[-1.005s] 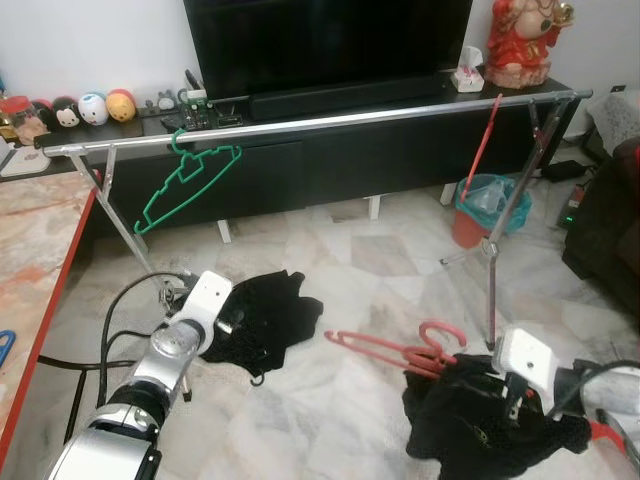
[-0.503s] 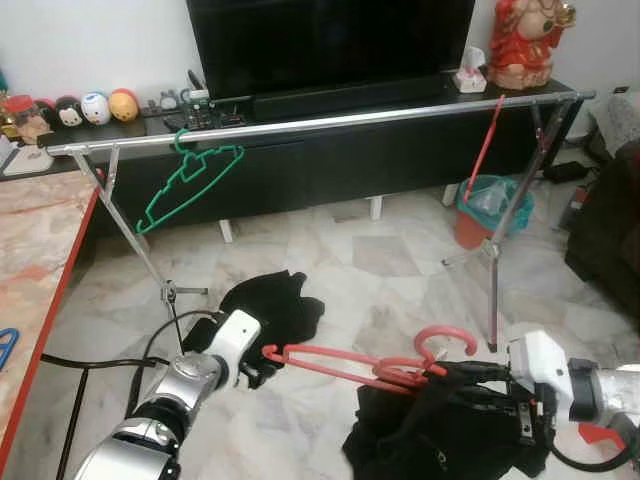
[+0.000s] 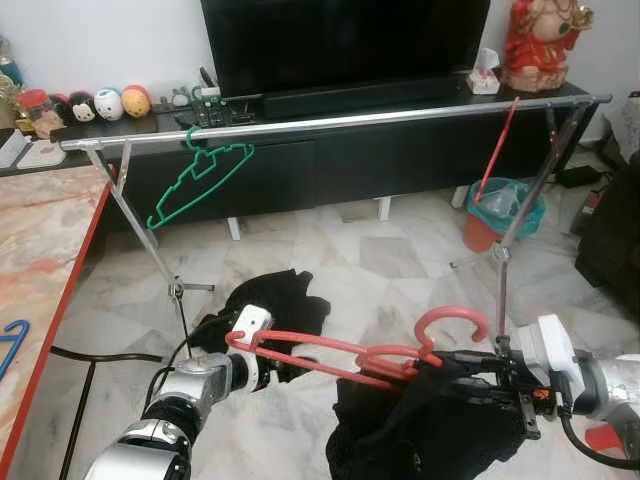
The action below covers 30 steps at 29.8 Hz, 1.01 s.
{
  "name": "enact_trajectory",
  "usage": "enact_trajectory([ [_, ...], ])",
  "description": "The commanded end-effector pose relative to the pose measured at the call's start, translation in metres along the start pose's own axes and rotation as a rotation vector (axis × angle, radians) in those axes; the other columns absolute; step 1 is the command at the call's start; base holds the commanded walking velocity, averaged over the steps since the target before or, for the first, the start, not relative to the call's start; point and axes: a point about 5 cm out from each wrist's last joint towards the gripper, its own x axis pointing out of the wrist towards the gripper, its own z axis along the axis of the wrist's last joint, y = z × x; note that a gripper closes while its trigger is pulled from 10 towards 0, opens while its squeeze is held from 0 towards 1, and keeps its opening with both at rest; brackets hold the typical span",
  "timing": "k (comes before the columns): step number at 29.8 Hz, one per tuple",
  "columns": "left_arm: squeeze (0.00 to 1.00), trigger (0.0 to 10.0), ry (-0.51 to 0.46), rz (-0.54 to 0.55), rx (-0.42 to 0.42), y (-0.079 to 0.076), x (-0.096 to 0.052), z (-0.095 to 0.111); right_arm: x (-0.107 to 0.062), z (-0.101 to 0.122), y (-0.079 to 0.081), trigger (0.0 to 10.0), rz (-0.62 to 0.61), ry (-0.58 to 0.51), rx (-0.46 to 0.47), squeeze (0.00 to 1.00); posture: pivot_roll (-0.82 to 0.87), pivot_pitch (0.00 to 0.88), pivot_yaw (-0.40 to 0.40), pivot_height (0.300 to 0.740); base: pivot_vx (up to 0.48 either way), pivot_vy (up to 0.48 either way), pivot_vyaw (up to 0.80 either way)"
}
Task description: Hang hanger
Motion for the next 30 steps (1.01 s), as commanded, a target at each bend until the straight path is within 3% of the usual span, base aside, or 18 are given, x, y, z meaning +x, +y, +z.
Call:
enact_trajectory([
  [1, 0.0, 10.0, -0.028, -0.04, -0.021, -0.001, -0.002, 0.001, 0.004, 0.005, 0.004, 10.0, 0.046, 0.003, -0.022, 0.0, -0.08, 0.0, 0.025, 0.74, 0.0, 0.0, 0.0],
  [3, 0.0, 10.0, -0.018, -0.036, -0.009, 0.0, -0.003, 0.0, 0.002, -0.003, 0.004, 10.0, 0.054, 0.078, -0.014, 0.0, -0.08, 0.0, 0.025, 0.74, 0.0, 0.0, 0.0],
  [4, 0.0, 10.0, -0.011, -0.019, -0.008, 0.002, -0.004, -0.002, -0.002, -0.013, 0.005, 10.0, 0.057, 0.188, -0.034, 0.0, -0.08, 0.0, 0.025, 0.74, 0.0, 0.0, 0.0],
  [7, 0.0, 10.0, -0.001, 0.007, 0.005, 0.005, -0.007, -0.004, -0.009, -0.022, 0.005, 10.0, 0.061, 0.258, -0.021, 0.0, -0.09, 0.0, 0.022, 0.74, 0.0, 0.0, 0.0],
  [15, 0.0, 10.0, 0.024, 0.092, 0.032, 0.012, -0.012, -0.01, -0.013, -0.027, 0.005, 10.0, 0.053, 0.304, -0.014, 0.0, -0.09, 0.0, 0.027, 0.74, 0.0, 0.0, 0.0],
  [17, 0.0, 10.0, 0.082, 0.193, 0.097, 0.018, -0.014, -0.015, -0.016, -0.042, 0.008, 10.0, 0.085, 0.461, -0.046, 0.0, -0.09, 0.0, 0.028, 0.74, 0.0, 0.0, 0.0],
  [18, 0.0, 10.0, 0.089, 0.215, 0.108, 0.019, -0.015, -0.015, -0.017, -0.046, 0.008, 10.0, 0.089, 0.498, -0.053, 0.0, -0.09, 0.0, 0.028, 0.74, 0.0, 0.0, 0.0],
  [19, 0.0, 10.0, 0.082, 0.241, 0.095, 0.021, -0.015, -0.015, -0.022, -0.056, 0.008, 10.0, 0.102, 0.614, -0.08, 0.0, -0.09, 0.0, 0.029, 0.74, 0.0, 0.0, 0.0],
  [20, 0.0, 10.0, 0.082, 0.241, 0.095, 0.021, -0.015, -0.015, -0.022, -0.056, 0.008, 10.0, 0.102, 0.614, -0.08, 0.0, -0.09, 0.0, 0.029, 0.74, 0.0, 0.0, 0.0],
  [21, 0.0, 10.0, 0.066, 0.252, 0.093, 0.022, -0.015, -0.013, -0.035, -0.073, 0.01, 10.0, 0.161, 0.83, -0.135, 0.0, -0.08, 0.0, 0.028, 0.74, 0.0, 0.0, 0.0],
  [25, 0.0, 10.0, 0.066, 0.251, 0.097, 0.022, -0.015, -0.012, -0.035, -0.074, 0.009, 10.0, 0.155, 0.831, -0.135, 0.0, -0.08, 0.0, 0.027, 0.74, 0.0, 0.0, 0.0],
  [28, 0.0, 10.0, 0.078, 0.255, 0.108, 0.021, -0.015, -0.015, -0.036, -0.074, 0.008, 10.0, 0.173, 0.882, -0.167, 0.0, -0.08, 0.0, 0.027, 0.74, 0.0, 0.0, 0.0],
  [30, 0.0, 10.0, 0.091, 0.256, 0.121, 0.021, -0.014, -0.017, -0.044, -0.078, 0.005, 10.0, 0.197, 0.971, -0.204, 0.0, -0.09, 0.0, 0.027, 0.74, 0.0, 0.0, 0.0],
])
